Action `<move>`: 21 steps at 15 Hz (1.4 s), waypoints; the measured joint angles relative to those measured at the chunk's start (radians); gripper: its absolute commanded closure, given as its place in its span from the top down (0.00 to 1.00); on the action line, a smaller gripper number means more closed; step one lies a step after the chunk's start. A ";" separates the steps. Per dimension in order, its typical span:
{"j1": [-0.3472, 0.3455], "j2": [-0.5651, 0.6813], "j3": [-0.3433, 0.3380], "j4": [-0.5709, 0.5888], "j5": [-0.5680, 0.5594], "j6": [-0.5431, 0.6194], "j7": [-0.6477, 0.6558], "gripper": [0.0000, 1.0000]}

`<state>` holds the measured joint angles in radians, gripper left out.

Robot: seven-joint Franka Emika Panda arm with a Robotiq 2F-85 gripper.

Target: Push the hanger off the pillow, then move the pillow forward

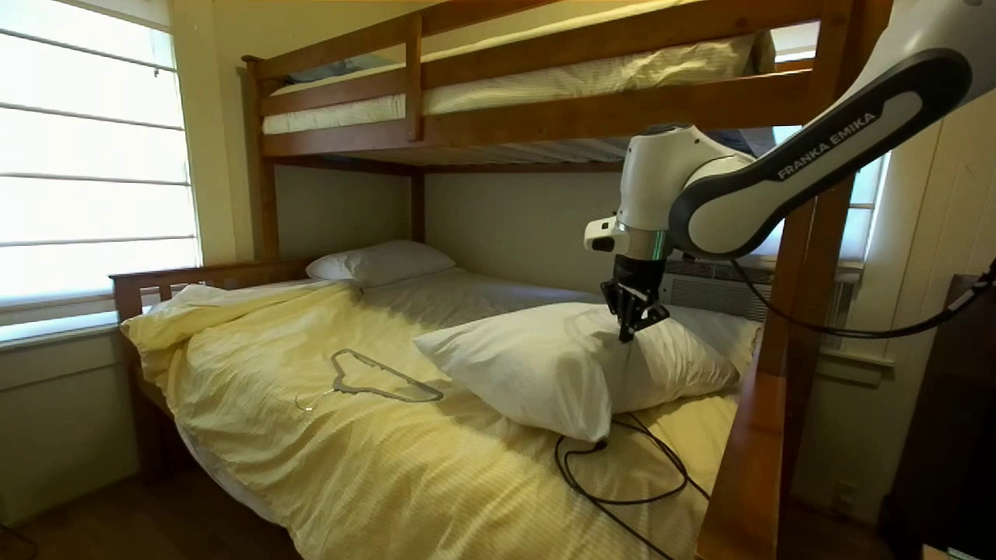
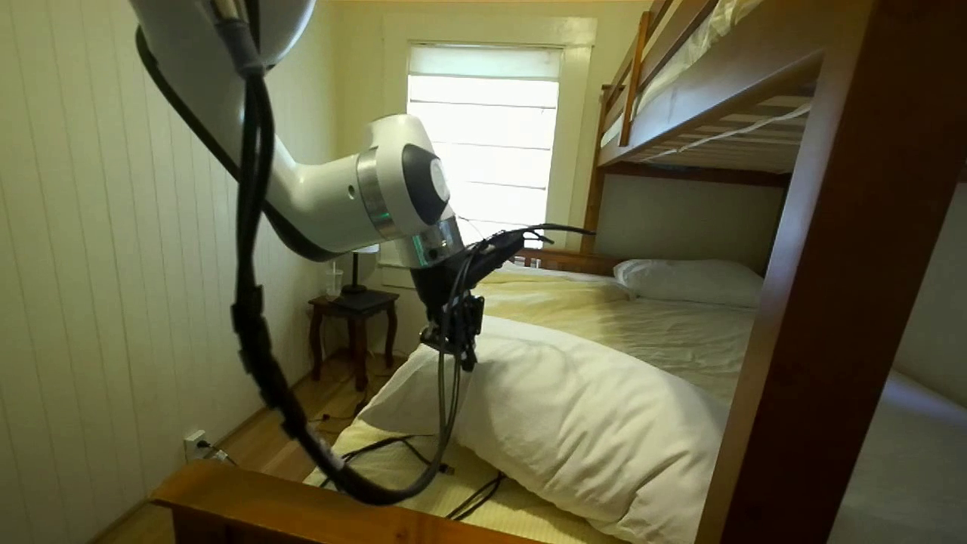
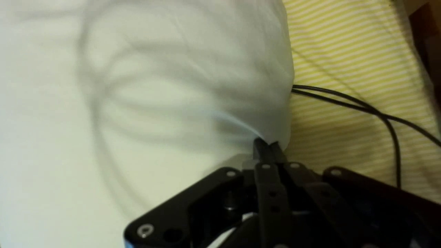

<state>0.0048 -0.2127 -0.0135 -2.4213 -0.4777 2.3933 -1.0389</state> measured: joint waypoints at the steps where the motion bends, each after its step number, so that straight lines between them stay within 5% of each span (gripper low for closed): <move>1: 0.003 -0.014 0.000 -0.021 0.003 0.000 -0.028 0.00; 9: 0.043 -0.080 0.000 -0.148 0.030 0.000 -0.149 0.01; 18: 0.031 -0.097 0.000 -0.156 0.026 0.006 -0.126 0.00; 21: 0.039 -0.085 0.026 -0.126 0.019 -0.091 -0.134 0.00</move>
<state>0.0437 -0.2979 0.0124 -2.5476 -0.4590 2.3021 -1.1728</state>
